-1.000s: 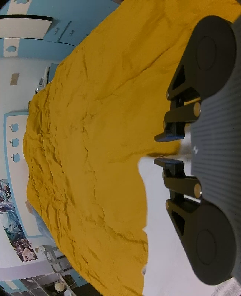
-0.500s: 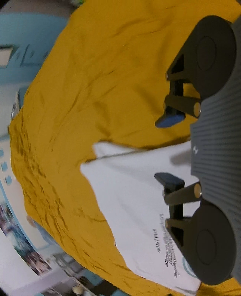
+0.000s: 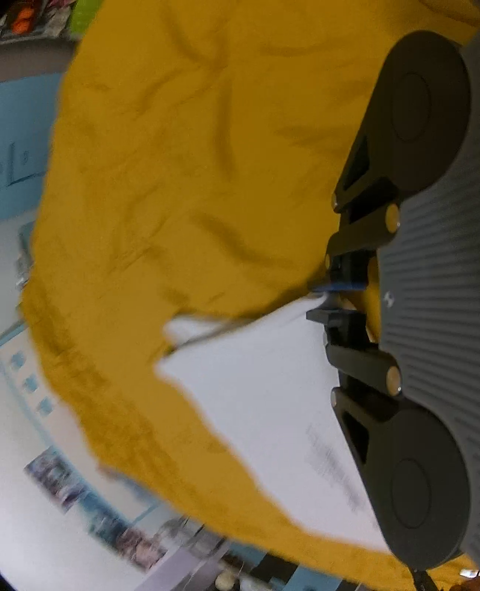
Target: Fold small clothes
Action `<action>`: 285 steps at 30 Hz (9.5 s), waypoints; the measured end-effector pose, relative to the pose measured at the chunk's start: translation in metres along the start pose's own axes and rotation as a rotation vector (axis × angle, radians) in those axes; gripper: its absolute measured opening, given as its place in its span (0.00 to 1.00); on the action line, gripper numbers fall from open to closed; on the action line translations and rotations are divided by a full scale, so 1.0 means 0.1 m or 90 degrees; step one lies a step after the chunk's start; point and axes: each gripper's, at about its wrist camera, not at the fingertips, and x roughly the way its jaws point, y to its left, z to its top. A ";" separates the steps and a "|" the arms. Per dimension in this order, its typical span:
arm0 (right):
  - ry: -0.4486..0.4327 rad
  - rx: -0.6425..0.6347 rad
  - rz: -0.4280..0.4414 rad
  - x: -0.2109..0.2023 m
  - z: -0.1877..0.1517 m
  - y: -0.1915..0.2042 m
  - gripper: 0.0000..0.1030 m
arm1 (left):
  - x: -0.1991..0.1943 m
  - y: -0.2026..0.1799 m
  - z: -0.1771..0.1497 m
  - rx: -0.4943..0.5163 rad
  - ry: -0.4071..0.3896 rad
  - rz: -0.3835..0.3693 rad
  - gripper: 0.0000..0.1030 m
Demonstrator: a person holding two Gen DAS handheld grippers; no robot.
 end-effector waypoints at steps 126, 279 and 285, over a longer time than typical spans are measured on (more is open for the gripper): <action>-0.036 -0.167 0.232 0.70 0.69 3.29 0.09 | 0.28 -0.09 1.17 -0.036 -0.127 -0.015 0.20; 0.068 -0.135 0.123 1.18 -0.22 2.48 0.59 | 0.63 0.88 0.87 -0.266 -0.045 -0.229 0.82; 0.078 -0.071 0.153 1.53 -0.04 2.43 0.59 | 1.07 0.97 0.92 -0.317 -0.002 -0.280 0.82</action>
